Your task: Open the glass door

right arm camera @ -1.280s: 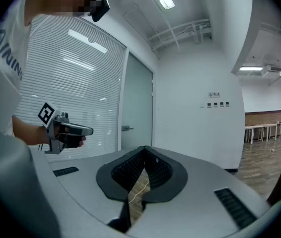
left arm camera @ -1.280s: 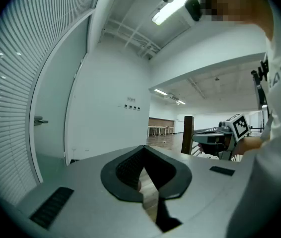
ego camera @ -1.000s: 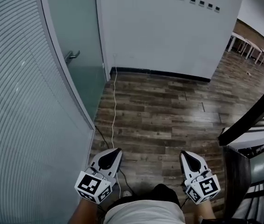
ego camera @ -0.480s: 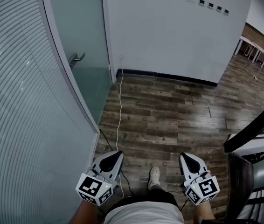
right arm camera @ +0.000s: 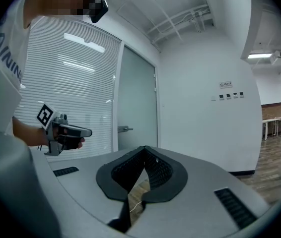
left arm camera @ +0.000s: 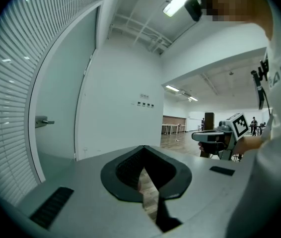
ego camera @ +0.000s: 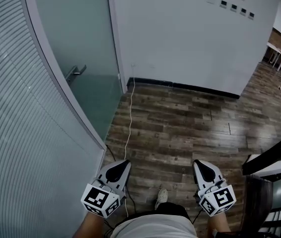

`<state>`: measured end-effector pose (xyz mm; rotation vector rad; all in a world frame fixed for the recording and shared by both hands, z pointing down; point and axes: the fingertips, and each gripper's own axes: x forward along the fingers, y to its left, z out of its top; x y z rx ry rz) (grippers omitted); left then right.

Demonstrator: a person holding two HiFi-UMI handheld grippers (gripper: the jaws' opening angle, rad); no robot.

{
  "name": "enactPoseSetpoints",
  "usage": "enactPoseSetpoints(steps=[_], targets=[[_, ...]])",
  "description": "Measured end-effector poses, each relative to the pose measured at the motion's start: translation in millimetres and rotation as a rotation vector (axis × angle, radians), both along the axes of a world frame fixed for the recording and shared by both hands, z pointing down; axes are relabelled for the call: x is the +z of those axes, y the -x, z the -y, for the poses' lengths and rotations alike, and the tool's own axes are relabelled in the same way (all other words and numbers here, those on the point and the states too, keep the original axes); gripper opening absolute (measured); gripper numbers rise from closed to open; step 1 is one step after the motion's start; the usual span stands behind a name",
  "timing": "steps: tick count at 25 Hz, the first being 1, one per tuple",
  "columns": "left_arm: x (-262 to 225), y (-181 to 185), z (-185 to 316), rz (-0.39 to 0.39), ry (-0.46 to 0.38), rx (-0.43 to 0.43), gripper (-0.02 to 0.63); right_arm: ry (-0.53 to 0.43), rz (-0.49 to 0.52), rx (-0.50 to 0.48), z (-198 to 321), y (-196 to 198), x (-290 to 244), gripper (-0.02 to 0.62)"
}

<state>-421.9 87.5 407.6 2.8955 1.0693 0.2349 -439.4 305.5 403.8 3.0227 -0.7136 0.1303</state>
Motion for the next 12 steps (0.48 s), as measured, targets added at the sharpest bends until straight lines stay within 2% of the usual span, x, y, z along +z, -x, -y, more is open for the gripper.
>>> enactPoseSetpoints(steps=[7,12], targets=[[-13,-81,-42,-0.009,0.021,-0.071,0.0,0.003,-0.005,-0.036,-56,-83,-7,0.002],[-26,-116,-72,-0.024,0.016,-0.088,0.0,-0.005,-0.03,-0.047,-89,-124,-22,0.002]])
